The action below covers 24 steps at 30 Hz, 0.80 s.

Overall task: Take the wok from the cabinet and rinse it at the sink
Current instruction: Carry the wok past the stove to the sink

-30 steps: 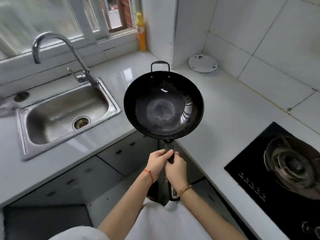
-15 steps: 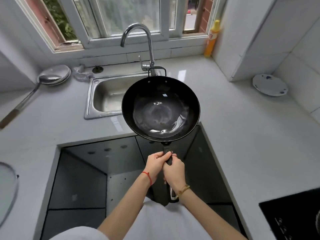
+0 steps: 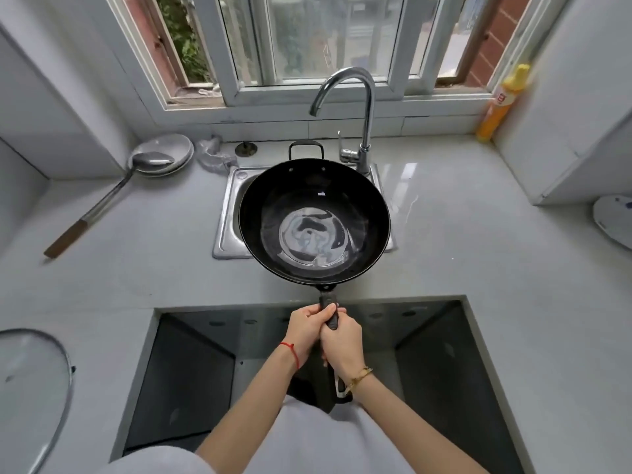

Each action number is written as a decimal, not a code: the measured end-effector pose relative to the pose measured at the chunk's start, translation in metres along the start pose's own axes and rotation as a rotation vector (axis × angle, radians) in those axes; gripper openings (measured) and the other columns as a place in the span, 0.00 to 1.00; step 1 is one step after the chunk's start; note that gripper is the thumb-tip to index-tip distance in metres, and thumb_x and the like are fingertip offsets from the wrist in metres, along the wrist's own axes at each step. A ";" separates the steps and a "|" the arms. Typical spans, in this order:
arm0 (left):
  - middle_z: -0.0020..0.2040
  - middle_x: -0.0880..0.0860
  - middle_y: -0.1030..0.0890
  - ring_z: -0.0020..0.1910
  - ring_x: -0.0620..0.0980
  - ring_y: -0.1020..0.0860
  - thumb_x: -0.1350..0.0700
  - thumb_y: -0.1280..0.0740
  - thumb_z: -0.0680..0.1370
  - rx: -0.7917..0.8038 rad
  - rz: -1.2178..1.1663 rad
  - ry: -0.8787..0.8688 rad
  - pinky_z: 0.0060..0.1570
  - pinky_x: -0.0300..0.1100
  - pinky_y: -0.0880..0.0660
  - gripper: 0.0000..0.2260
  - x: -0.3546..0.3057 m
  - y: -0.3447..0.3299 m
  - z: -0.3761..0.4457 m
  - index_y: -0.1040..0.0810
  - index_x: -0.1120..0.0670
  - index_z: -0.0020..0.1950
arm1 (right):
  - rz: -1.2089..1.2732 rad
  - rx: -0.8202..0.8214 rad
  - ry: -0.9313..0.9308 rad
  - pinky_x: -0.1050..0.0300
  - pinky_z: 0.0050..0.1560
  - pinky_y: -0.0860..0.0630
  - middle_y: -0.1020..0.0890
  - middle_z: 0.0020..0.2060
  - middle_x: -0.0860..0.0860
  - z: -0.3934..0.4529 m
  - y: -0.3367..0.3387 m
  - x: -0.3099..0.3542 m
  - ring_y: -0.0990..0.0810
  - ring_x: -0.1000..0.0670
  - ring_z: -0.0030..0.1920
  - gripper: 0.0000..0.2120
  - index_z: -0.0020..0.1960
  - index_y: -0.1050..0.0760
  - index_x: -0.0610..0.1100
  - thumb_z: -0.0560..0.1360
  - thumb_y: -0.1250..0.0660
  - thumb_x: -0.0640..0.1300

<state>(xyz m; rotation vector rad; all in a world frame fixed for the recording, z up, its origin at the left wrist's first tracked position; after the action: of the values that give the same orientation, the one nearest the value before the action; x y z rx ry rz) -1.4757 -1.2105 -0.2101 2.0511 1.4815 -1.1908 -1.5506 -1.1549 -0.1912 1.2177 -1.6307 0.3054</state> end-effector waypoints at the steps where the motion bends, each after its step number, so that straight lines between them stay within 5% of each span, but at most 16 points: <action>1: 0.49 0.56 0.14 0.46 0.52 0.16 0.57 0.32 0.78 0.004 0.001 0.005 0.43 0.46 0.21 0.07 -0.006 0.007 0.009 0.14 0.55 0.45 | -0.001 -0.001 0.000 0.63 0.18 0.31 0.20 0.32 0.44 0.007 -0.008 0.007 0.24 0.51 0.23 0.08 0.46 0.23 0.38 0.79 0.39 0.40; 11: 0.49 0.55 0.13 0.50 0.53 0.17 0.58 0.32 0.78 0.013 -0.004 0.049 0.47 0.48 0.21 0.06 -0.045 0.063 0.089 0.16 0.59 0.49 | -0.049 -0.031 -0.021 0.62 0.18 0.30 0.20 0.34 0.41 0.071 -0.068 0.053 0.24 0.49 0.23 0.07 0.47 0.25 0.39 0.78 0.40 0.39; 15: 0.51 0.56 0.14 0.52 0.52 0.17 0.60 0.32 0.78 0.029 -0.010 0.072 0.49 0.41 0.22 0.07 -0.055 0.071 0.112 0.16 0.60 0.51 | -0.068 -0.032 -0.032 0.64 0.18 0.32 0.22 0.32 0.43 0.091 -0.079 0.063 0.24 0.49 0.24 0.07 0.45 0.25 0.39 0.78 0.40 0.39; 24: 0.54 0.58 0.16 0.52 0.51 0.18 0.60 0.34 0.79 0.048 -0.034 0.143 0.52 0.40 0.23 0.07 -0.056 0.074 0.136 0.17 0.60 0.51 | -0.059 -0.033 -0.049 0.57 0.26 0.25 0.21 0.33 0.46 0.120 -0.093 0.058 0.21 0.47 0.29 0.05 0.43 0.27 0.45 0.77 0.39 0.42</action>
<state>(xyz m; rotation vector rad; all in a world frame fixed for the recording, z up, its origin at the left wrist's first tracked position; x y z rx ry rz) -1.4728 -1.3676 -0.2601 2.1919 1.5721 -1.1237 -1.5399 -1.3129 -0.2279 1.2539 -1.6327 0.2123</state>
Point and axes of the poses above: each hand's wrist, its own z-axis towards the middle knuckle, its own y-axis out of the back of the hand, x = y × z, the point moved 9 cm from there along z, towards the middle knuckle
